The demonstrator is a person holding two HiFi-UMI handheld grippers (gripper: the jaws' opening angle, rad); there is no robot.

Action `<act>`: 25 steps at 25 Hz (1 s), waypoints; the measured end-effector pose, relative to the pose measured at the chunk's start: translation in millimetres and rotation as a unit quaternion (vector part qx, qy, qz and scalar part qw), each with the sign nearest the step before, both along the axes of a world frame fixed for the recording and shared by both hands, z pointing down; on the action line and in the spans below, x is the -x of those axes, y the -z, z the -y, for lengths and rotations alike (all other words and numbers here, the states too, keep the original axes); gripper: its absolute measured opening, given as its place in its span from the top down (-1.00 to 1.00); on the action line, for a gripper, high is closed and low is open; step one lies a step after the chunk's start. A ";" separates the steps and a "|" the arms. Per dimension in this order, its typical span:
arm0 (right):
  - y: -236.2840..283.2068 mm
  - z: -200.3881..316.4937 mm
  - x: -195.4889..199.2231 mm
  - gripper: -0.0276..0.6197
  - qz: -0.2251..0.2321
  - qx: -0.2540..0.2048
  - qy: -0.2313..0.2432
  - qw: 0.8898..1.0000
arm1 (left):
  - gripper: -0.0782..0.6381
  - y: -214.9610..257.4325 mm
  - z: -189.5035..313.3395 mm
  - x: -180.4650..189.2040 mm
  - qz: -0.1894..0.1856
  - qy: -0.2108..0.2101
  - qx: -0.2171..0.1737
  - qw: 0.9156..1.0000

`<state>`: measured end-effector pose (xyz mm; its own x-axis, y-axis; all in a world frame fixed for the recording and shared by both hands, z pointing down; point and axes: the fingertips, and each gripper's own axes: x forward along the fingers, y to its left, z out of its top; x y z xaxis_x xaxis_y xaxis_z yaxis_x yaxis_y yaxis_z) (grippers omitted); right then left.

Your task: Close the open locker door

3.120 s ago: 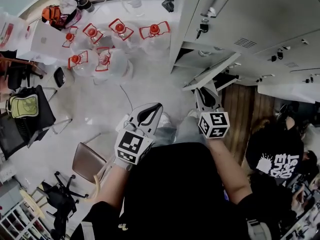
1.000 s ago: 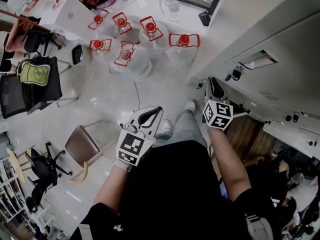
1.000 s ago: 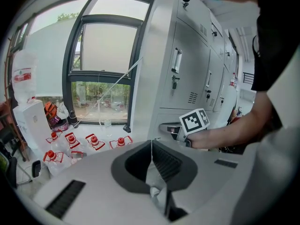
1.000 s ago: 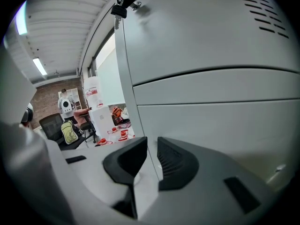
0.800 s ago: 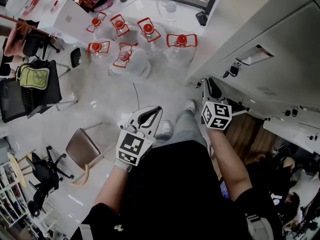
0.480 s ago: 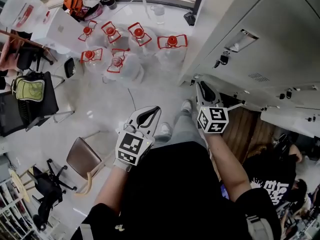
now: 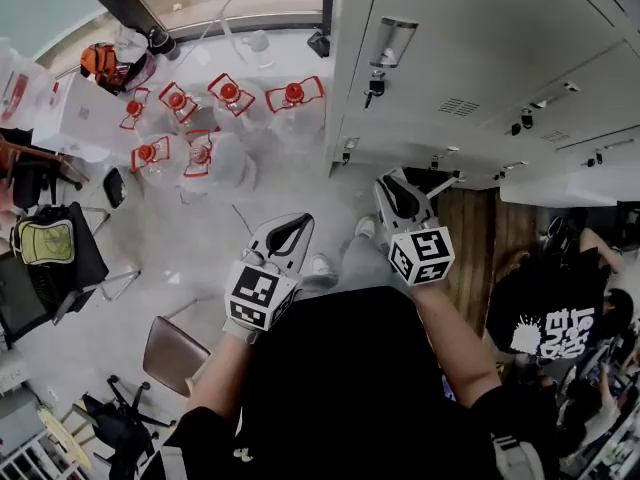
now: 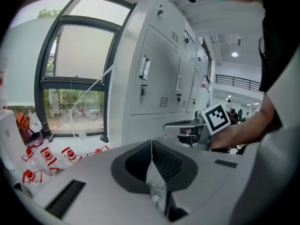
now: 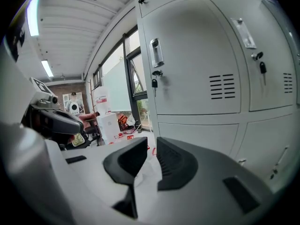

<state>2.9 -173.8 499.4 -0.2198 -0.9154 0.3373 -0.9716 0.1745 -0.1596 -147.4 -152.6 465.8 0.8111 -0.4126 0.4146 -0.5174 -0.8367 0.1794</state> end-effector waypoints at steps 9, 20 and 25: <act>42.9 -65.2 -51.6 0.68 0.015 -0.029 -0.021 0.999 | 0.72 8.6 -26.9 -72.3 -0.009 -0.064 -0.001 0.998; 85.5 -145.7 -140.2 0.68 0.005 -0.055 -0.064 0.996 | 0.72 46.3 -72.8 -181.3 -0.037 -0.134 -0.016 0.990; 120.5 -170.8 -169.9 0.68 -0.001 -0.080 -0.097 0.992 | 0.72 73.6 -86.9 -213.1 -0.058 -0.170 -0.032 0.983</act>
